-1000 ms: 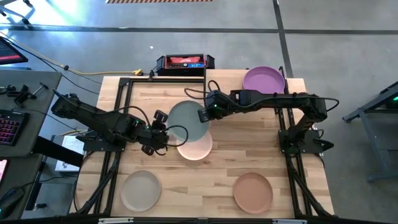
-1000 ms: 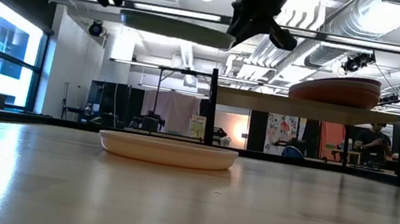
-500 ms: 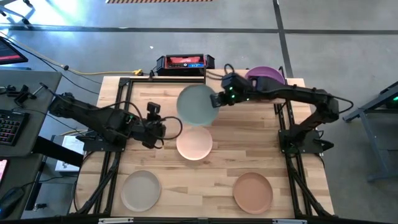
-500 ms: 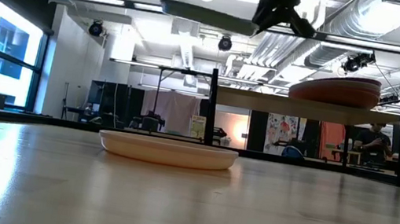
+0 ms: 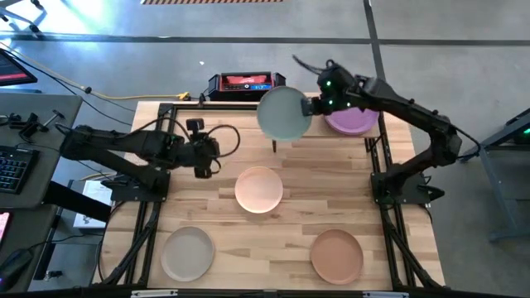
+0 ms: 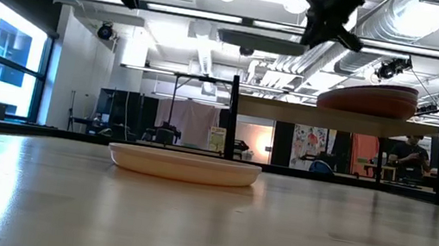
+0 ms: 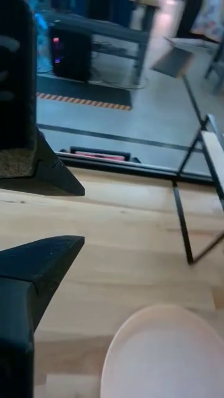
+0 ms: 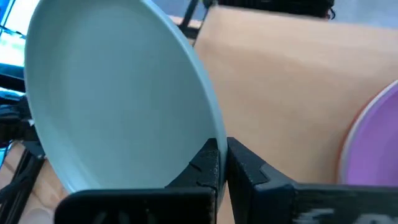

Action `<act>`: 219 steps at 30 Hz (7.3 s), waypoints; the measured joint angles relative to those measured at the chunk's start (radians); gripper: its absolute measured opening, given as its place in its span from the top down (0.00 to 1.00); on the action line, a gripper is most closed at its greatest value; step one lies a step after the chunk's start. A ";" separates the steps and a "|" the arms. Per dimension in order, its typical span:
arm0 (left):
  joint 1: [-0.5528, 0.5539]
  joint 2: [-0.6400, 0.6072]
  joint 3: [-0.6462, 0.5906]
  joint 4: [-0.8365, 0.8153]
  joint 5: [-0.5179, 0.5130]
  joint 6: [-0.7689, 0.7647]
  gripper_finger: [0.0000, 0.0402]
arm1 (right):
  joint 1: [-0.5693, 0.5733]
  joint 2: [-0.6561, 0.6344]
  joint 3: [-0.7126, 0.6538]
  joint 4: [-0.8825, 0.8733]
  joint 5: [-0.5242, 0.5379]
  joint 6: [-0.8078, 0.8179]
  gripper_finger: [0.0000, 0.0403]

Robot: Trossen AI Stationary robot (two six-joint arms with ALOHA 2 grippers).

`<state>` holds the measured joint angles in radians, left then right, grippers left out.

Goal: Place and stack plates onto a shelf
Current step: Put the light blue plate on the shelf, then stack the brown plate on top of the light blue plate on the shelf

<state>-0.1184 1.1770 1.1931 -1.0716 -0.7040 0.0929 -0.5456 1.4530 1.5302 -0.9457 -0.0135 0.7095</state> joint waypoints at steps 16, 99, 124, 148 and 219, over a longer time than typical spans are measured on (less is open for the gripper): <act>0.188 0.000 0.000 0.063 0.005 -0.143 0.75 | -0.279 0.007 0.000 -0.033 -0.181 -0.237 1.00; 0.363 0.001 0.000 0.158 0.022 -0.089 0.75 | -0.265 0.184 -0.009 -0.037 -0.050 -0.385 1.00; 0.363 0.001 0.000 0.156 0.023 -0.089 0.75 | -0.270 0.184 0.000 -0.022 -0.075 -0.374 1.00; 0.363 0.001 0.000 0.155 0.024 -0.090 0.75 | -0.272 0.150 0.000 0.013 -0.105 -0.348 0.78; -0.209 0.001 -0.121 -0.078 0.441 -0.795 0.75 | 1.121 0.064 -0.359 -0.024 -0.068 0.382 0.60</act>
<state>-0.3277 1.1782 1.0718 -1.1495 -0.2635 -0.7019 0.5752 1.5173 1.1708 -0.9700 -0.0817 1.0919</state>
